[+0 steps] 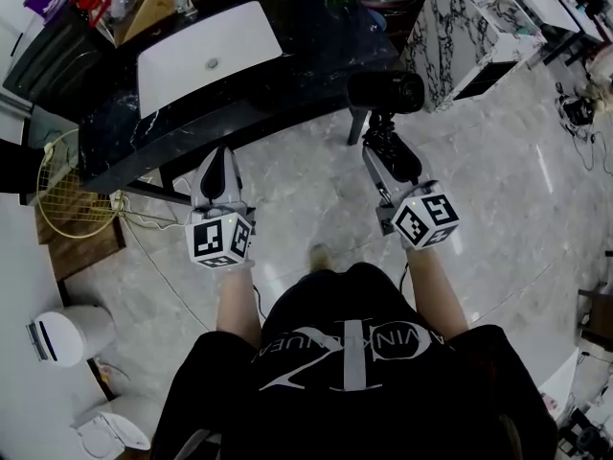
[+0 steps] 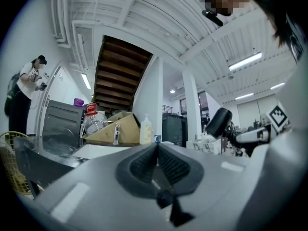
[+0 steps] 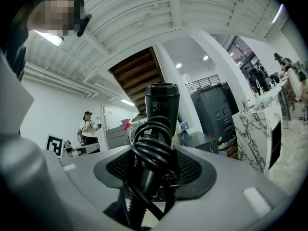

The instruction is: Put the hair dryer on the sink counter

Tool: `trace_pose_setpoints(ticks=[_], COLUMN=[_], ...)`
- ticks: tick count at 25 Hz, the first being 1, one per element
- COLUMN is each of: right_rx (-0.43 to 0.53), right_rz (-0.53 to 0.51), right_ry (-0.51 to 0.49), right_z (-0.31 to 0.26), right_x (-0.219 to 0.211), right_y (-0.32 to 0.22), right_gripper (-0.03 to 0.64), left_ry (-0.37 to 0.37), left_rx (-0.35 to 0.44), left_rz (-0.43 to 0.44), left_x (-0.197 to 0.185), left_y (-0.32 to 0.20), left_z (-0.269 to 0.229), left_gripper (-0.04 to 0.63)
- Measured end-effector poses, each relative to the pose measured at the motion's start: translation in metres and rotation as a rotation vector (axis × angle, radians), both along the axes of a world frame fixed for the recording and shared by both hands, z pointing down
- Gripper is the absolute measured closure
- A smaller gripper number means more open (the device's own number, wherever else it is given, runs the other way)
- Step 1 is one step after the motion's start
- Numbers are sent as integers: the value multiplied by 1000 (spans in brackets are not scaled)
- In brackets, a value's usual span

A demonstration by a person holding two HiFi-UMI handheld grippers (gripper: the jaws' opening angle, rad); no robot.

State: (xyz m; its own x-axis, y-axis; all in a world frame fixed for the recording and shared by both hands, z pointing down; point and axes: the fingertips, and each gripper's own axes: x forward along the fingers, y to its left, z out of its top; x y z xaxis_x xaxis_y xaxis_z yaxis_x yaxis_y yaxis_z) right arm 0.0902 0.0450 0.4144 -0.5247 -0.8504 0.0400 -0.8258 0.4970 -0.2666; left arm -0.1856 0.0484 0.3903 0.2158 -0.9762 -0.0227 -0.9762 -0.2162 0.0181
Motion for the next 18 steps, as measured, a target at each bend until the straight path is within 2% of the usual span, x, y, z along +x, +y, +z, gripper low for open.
trace_pose_setpoints(ticks=[11,18], right_rx=[-66,-107], right_rz=[-23,-99], right_ry=[23,29], right_z=[22,16], right_x=[-11,-25], right_y=[-70,-153], right_gripper=[356,356], left_ry=[16,-15], left_rx=[-34,-11], left_rz=[5,-25], left_x=[5,6], left_y=[-65,-140], left_z=[21,6], left_gripper=[595,595])
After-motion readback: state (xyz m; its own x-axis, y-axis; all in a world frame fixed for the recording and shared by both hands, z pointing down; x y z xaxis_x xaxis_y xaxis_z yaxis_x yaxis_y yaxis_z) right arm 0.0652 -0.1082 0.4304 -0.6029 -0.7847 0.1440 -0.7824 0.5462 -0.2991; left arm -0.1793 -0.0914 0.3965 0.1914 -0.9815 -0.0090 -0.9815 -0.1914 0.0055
